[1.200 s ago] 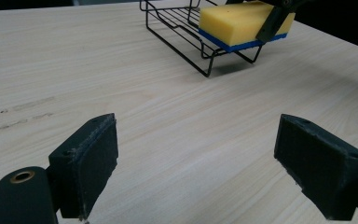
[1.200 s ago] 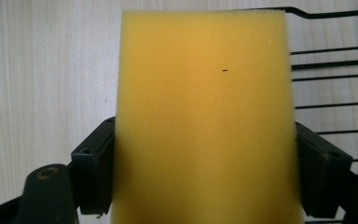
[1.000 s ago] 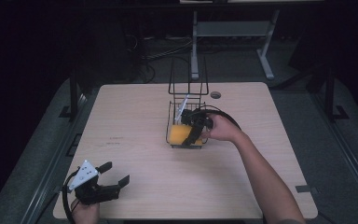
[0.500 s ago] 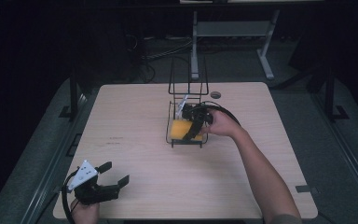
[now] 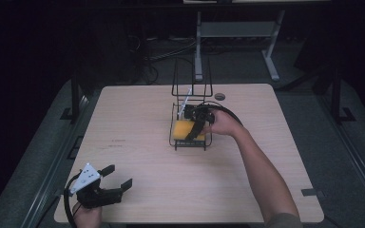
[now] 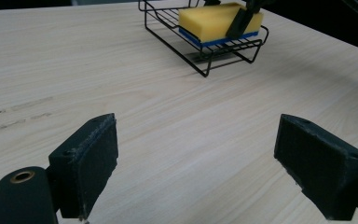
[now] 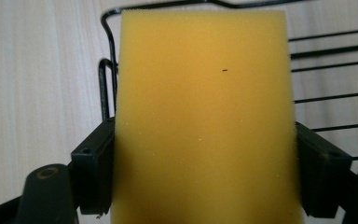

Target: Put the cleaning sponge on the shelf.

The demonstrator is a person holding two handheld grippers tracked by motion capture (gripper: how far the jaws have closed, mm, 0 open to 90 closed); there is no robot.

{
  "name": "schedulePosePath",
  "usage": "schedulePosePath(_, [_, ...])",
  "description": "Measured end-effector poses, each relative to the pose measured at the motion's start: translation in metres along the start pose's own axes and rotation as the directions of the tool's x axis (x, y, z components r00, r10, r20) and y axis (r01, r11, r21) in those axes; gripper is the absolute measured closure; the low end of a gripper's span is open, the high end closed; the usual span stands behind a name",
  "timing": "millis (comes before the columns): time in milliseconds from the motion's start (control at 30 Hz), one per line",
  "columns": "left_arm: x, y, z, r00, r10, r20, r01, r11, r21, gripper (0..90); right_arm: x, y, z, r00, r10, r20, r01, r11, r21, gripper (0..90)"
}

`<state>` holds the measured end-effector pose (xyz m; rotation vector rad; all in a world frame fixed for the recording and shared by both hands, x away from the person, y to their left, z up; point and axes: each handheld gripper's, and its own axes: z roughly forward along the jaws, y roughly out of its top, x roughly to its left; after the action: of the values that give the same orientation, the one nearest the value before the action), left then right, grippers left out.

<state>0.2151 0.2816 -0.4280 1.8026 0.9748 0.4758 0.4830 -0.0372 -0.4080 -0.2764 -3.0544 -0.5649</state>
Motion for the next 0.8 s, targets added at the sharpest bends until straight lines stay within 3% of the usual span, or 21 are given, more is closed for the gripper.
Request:
schedulePosePath(200, [-0.0014,0.0003,0.0012,1.0,0.005,0.004,-0.005,1.0,0.005,12.8,-0.002,-0.0003,-0.0002,1.0,0.006,-0.003,-0.006,1.0,-0.027,21.3])
schedulePosePath(333, [-0.0005,0.0003,0.0004,1.0,0.001,0.002,-0.001,1.0,0.0,12.8,-0.0008,0.0004,0.0042,1.0,-0.008,0.004,0.008,1.0,0.003,21.0])
schedulePosePath(800, [-0.0011,0.0,0.0015,1.0,0.003,0.005,-0.003,1.0,0.005,12.8,0.0039,0.0027,0.0018,0.9999,-0.007,0.015,0.007,1.0,0.005,17.0])
